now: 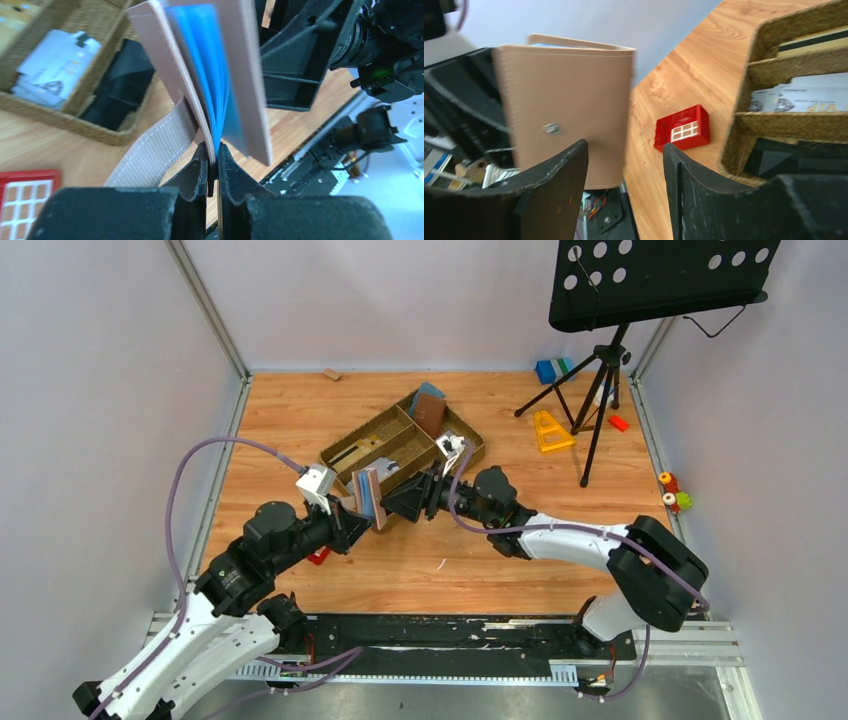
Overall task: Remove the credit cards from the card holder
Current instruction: Close the card holder, then place the card holder at the center of the board.
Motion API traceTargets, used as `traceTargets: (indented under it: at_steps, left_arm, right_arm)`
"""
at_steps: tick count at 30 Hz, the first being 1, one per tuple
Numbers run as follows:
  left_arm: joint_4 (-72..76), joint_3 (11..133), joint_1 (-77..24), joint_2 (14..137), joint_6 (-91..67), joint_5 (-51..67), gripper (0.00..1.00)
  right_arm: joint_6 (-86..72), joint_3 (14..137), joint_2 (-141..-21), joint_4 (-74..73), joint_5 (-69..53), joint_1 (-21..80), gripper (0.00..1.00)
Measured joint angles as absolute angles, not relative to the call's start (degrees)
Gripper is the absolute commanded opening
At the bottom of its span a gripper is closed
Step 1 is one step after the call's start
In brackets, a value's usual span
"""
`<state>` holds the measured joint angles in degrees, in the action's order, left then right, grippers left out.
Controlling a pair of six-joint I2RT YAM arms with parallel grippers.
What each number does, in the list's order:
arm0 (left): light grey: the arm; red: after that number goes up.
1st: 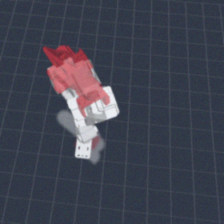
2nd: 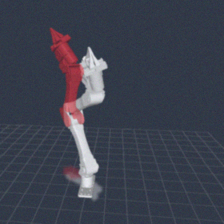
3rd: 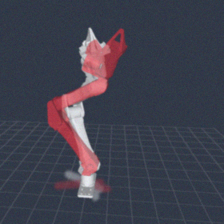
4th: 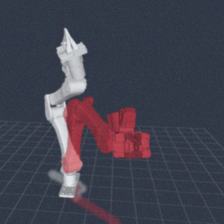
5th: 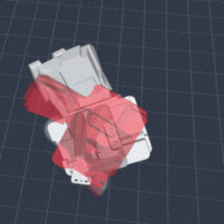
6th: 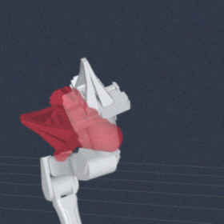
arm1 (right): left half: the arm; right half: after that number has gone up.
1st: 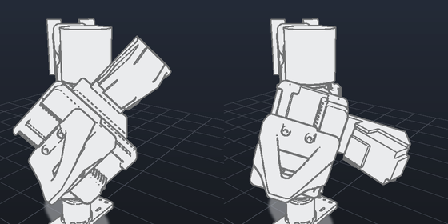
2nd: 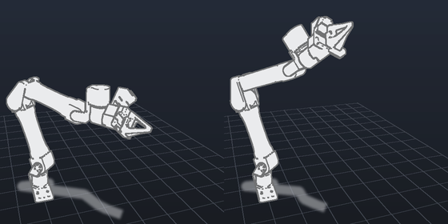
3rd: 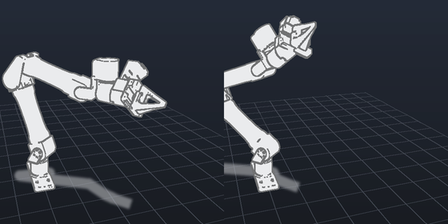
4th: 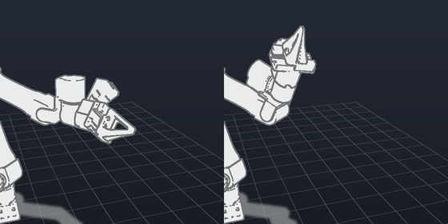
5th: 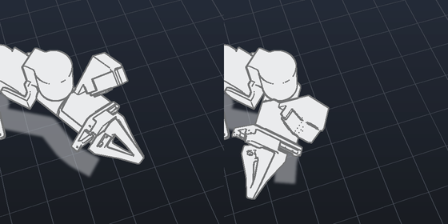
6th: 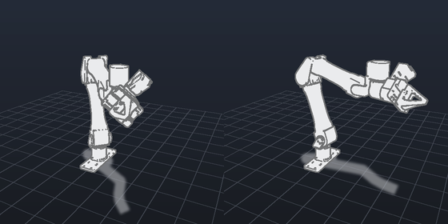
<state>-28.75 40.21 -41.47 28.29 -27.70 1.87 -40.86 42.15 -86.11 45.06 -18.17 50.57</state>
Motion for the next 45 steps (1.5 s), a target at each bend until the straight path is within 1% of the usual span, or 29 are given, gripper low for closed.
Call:
traceTargets:
  at_steps: [3,5,7,11,15,19,24,28,34,35,39,41,44,45]
  left_arm:
    - [-24.77,37.10,-41.47,28.58,-30.30,5.87,0.00]
    - [-22.13,35.22,-41.47,28.88,-32.25,8.67,0.00]
    - [-19.53,34.61,-41.47,29.28,-33.67,11.05,0.00]
    - [-13.43,34.37,-41.50,31.46,-36.77,16.38,0.00]
    - [-2.68,31.79,-41.50,32.36,-41.52,22.06,0.00]
    - [10.13,28.29,-41.50,33.71,-47.75,27.81,0.00]
    - [21.17,28.05,-41.50,36.29,-53.32,33.26,0.00]
    - [24.45,28.08,-41.50,35.40,-55.07,35.03,0.00]
    - [24.21,28.12,-41.76,34.94,-55.37,36.67,0.00]
    - [23.81,28.14,-42.04,35.07,-55.29,36.75,0.00]
    - [21.85,28.67,-43.99,36.67,-54.57,36.99,0.00]
    - [20.82,29.23,-44.58,37.41,-53.78,36.86,0.00]
    - [16.88,31.05,-44.77,37.89,-51.22,35.94,0.00]
    - [15.57,31.64,-44.77,37.87,-50.41,35.55,0.00]
  right_arm:
    - [-40.47,40.38,-83.09,44.95,-21.54,50.78,0.59]
    - [-40.23,38.79,-80.23,44.86,-22.65,50.98,0.63]
    - [-40.42,36.38,-77.32,44.95,-22.92,50.74,0.64]
    - [-41.87,31.90,-70.87,45.30,-23.94,50.15,0.64]
    - [-45.28,29.02,-65.78,46.72,-24.88,48.88,0.63]
    - [-50.68,25.56,-62.15,51.13,-27.07,47.81,0.63]
    - [-55.99,24.21,-60.01,54.41,-29.74,47.83,0.62]
    - [-59.16,23.81,-58.43,57.30,-30.57,47.83,0.56]
    - [-61.47,23.49,-56.86,58.78,-30.59,47.83,0.47]
    - [-61.69,23.49,-56.86,58.78,-30.61,47.83,0.43]
    - [-62.59,23.51,-57.10,58.74,-31.46,47.83,0.23]
    - [-62.83,23.53,-57.28,58.39,-31.86,47.83,0.16]
    - [-61.87,24.43,-56.77,54.61,-31.62,47.68,0.02]
    - [-61.01,25.17,-56.14,51.81,-31.14,47.62,0.00]
